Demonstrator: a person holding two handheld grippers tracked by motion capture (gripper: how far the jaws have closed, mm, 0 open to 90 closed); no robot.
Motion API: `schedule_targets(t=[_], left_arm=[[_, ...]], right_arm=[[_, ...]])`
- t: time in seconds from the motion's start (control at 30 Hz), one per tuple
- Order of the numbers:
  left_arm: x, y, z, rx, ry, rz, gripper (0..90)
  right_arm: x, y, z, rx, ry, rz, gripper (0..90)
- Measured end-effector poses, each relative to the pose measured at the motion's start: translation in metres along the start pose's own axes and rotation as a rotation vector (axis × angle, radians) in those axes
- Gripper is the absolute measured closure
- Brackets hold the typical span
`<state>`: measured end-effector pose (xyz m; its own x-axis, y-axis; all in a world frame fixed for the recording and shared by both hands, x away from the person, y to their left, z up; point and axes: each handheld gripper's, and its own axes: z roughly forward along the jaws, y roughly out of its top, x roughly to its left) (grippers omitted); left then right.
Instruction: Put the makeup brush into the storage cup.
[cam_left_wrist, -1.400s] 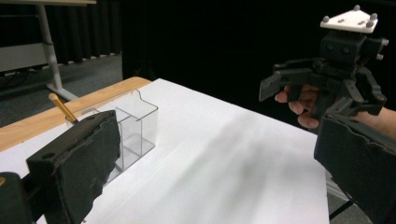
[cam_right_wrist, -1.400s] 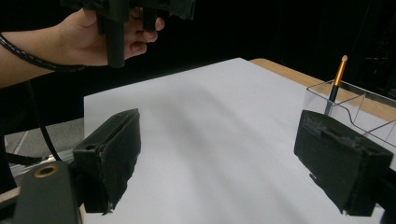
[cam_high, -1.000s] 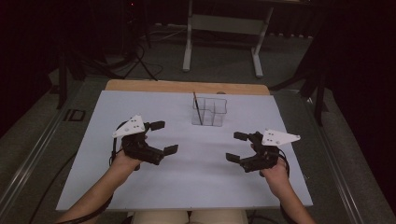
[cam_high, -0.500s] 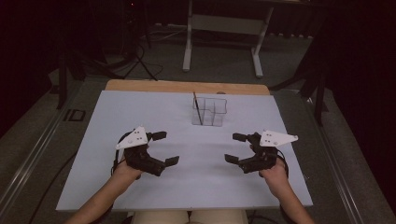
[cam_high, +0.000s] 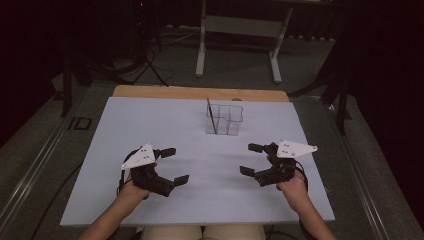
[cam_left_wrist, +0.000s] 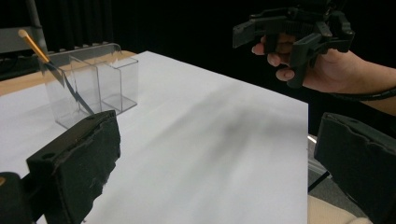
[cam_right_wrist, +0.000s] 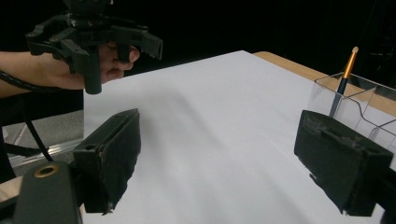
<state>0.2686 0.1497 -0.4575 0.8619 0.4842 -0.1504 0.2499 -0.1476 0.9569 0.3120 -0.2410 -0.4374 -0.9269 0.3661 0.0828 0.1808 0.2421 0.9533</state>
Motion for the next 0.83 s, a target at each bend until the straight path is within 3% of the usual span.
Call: schedule_targets(t=[0.27, 0.43, 0.63, 0.83], left_arm=[[0.001, -0.010, 0.001, 0.006, -0.003, -0.006, 1.6], [0.001, -0.016, 0.004, 0.012, 0.007, 0.010, 1.6], [-0.001, -0.020, 0.008, 0.055, 0.007, 0.044, 1.6], [0.001, -0.022, 0.009, 0.050, 0.004, 0.034, 1.6]], right_arm=[[-0.001, -0.002, 0.000, -0.001, 0.000, 0.004, 14.9], [-0.002, -0.004, 0.000, 0.008, -0.003, 0.002, 14.9], [-0.002, -0.006, 0.001, 0.016, -0.004, -0.002, 14.8], [-0.004, -0.009, 0.002, 0.027, -0.006, 0.000, 14.9]])
